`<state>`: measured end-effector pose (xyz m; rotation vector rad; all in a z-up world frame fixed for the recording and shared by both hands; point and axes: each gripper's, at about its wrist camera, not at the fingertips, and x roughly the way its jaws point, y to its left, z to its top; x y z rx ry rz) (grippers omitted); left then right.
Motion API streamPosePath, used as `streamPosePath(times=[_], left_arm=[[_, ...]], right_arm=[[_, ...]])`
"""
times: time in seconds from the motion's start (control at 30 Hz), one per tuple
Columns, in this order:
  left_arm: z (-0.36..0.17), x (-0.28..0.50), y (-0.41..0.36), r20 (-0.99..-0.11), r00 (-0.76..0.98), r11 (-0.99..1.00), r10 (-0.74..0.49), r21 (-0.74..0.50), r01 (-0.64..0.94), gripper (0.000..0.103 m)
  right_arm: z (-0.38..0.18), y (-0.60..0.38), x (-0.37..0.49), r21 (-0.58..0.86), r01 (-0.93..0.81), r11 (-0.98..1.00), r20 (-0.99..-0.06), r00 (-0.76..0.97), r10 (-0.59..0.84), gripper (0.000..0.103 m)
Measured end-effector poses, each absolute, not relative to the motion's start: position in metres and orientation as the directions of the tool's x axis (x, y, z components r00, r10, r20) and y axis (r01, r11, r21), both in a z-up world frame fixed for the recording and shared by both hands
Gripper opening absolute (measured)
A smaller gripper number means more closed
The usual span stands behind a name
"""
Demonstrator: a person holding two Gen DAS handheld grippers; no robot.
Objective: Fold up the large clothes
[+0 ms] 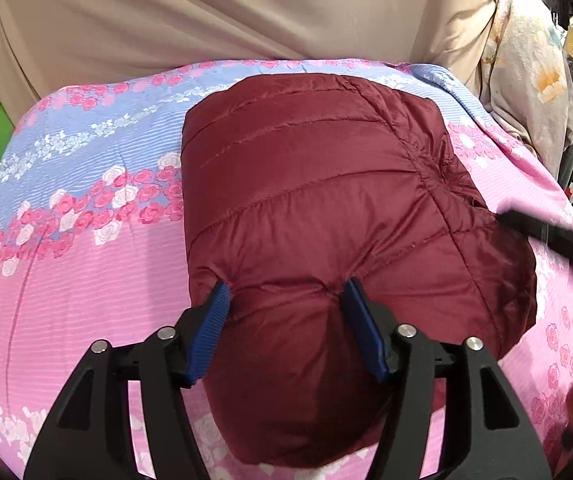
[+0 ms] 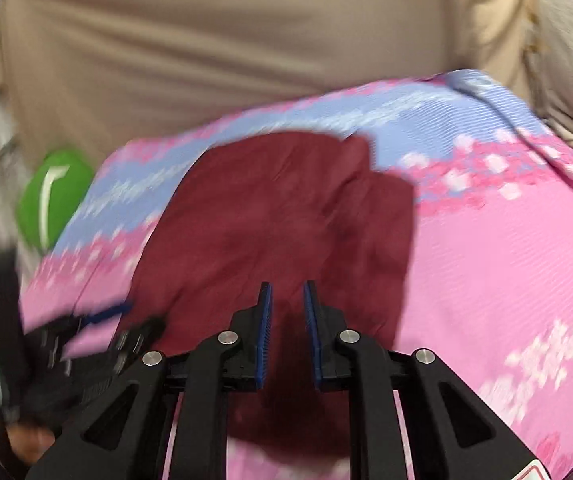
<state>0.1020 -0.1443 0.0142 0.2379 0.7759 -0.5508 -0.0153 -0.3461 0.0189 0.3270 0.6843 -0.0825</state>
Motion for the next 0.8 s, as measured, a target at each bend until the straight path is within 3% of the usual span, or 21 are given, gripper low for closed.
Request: streamPosePath(times=[0.13, 0.3, 0.37, 0.47, 0.67, 0.8], left_arm=[[0.018, 0.090, -0.143, -0.712, 0.596, 0.835, -0.371, 0.025, 0.550, 0.063], [0.012, 0.081, -0.142, -0.724, 0.595, 0.841, -0.348, 0.040, 0.540, 0.065], [0.008, 0.079, -0.141, -0.727, 0.598, 0.848, -0.338, 0.039, 0.528, 0.071], [0.002, 0.079, -0.138, -0.728, 0.603, 0.858, -0.326, 0.039, 0.512, 0.073], [0.003, 0.081, -0.133, -0.724, 0.598, 0.868, -0.344, -0.003, 0.496, 0.075], [0.003, 0.082, -0.133, -0.718, 0.602, 0.871, -0.348, -0.010, 0.492, 0.076]], right_arm=[[-0.019, -0.327, -0.022, 0.187, 0.188, 0.964, -0.699, 0.715, -0.004, 0.010], [-0.041, -0.327, -0.031, 0.201, 0.190, 0.961, -0.705, 0.709, 0.007, 0.009], [-0.040, -0.329, -0.028, 0.202, 0.192, 0.960, -0.708, 0.706, 0.008, 0.009], [-0.023, -0.331, -0.032, 0.226, 0.206, 0.952, -0.705, 0.709, 0.013, 0.009], [0.043, -0.364, -0.012, 0.267, 0.246, 0.932, -0.592, 0.805, -0.043, 0.009], [0.042, -0.389, 0.034, 0.275, 0.313, 0.909, -0.611, 0.787, -0.086, 0.006]])
